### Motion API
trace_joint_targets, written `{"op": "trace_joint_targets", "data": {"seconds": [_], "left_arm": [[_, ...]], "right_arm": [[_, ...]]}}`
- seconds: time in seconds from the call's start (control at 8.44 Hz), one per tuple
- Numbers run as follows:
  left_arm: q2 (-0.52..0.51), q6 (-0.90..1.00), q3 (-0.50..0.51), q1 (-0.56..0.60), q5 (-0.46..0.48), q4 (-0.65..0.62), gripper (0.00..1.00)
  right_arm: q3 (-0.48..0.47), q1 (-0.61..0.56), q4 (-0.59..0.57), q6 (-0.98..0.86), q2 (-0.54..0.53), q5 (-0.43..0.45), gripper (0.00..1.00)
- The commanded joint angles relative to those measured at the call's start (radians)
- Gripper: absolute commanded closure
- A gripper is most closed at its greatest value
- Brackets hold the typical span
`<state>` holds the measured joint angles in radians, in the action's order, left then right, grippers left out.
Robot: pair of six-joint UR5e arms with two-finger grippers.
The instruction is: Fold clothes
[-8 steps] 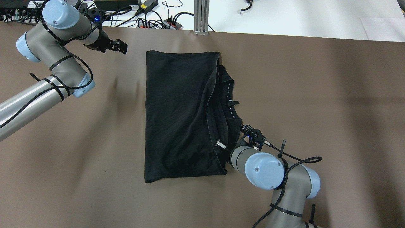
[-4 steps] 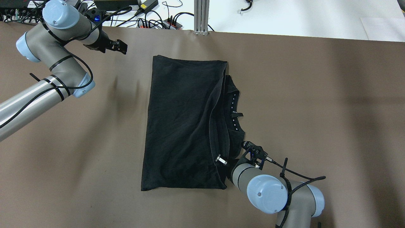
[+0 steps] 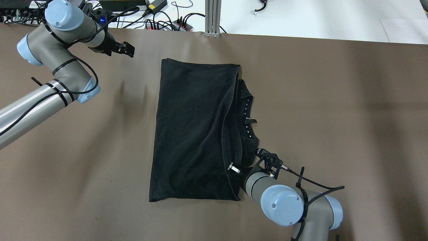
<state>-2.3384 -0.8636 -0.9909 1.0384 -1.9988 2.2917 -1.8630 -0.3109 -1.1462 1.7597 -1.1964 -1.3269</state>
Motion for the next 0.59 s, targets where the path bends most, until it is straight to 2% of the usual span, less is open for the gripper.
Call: {"op": "trace_joint_targets", "data": {"seconds": [0.0,0.12,0.24,0.36,0.47], "left_arm": [[0.001,0.0,0.0,0.0,0.0,0.002,0.05],[0.001,0.0,-0.002,-0.001,0.0,0.002,0.05],[0.008,-0.005,-0.002,-0.001,0.0,0.002,0.05],[0.01,-0.008,-0.003,-0.001,-0.002,0.002,0.05],[0.013,-0.008,-0.003,-0.001,-0.002,0.003,0.05]], "right_arm": [[-0.016,-0.005,-0.044,-0.127,0.03,-0.002,0.05],[-0.015,-0.004,-0.067,-0.181,0.035,-0.003,0.06],[-0.009,0.003,-0.095,-0.259,0.035,-0.002,0.16],[0.001,0.012,-0.127,-0.323,0.037,-0.002,0.37],[0.001,0.027,-0.147,-0.375,0.037,-0.002,0.39]]}}
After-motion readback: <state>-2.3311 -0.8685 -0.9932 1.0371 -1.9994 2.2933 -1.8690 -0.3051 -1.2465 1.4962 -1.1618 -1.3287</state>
